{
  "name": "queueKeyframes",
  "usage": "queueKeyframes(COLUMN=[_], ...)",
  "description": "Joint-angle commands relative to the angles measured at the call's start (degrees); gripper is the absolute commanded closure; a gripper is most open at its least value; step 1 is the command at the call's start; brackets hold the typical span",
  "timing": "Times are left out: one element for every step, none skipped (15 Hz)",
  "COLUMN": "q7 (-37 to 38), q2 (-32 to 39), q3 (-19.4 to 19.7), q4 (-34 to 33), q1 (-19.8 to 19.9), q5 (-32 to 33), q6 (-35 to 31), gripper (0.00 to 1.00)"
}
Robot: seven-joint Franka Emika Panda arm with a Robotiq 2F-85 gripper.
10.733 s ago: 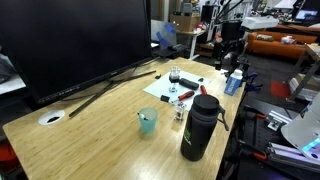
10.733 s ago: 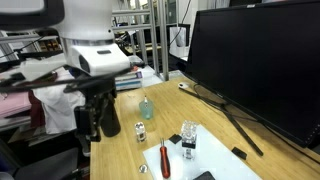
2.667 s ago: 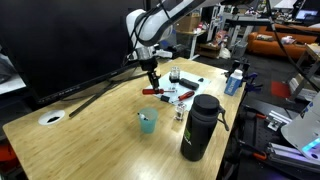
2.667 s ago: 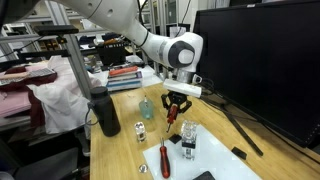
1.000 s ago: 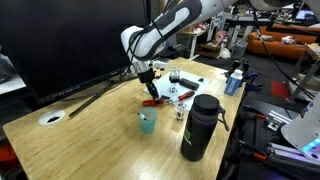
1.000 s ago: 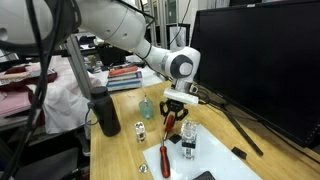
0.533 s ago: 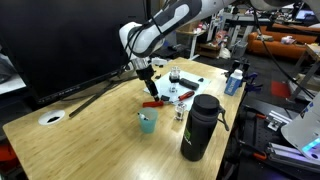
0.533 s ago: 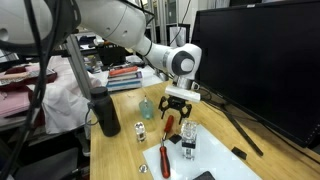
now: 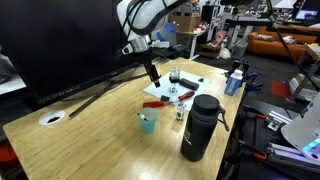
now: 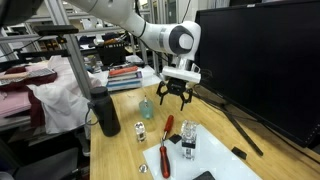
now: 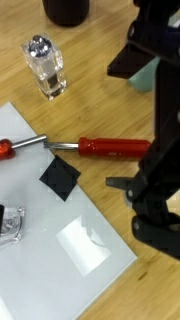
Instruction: Move the red screwdriver to the left
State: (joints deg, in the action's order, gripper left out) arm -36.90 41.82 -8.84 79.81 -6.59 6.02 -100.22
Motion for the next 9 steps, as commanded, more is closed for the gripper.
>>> queueKeyframes(q7=[-0.1,0.2,0.4,0.2,0.2,0.2,0.2,0.2,0.2], q2=[-7.9,-10.0,-11.5,-7.6,-9.3,-10.3,-10.6,-10.6,-10.6], q3=[-1.5,-1.6,-1.8,-1.2,-1.2,-1.2,-1.1,-1.1,-1.1], q4=[7.7,9.2,10.0,5.3,6.6,7.7,8.3,8.6,8.8], q1=[1.3,1.3,1.5,0.3,0.3,0.4,0.5,0.6,0.6], q5=[-1.4,-1.7,-2.9,-1.2,-1.7,-2.0,-2.0,-2.0,-2.0], q6=[-1.3,-1.0,0.8,0.9,1.6,1.6,1.6,1.6,1.5], gripper=[0.0,0.0,0.0,0.0,0.0,0.0,0.0,0.0,0.0])
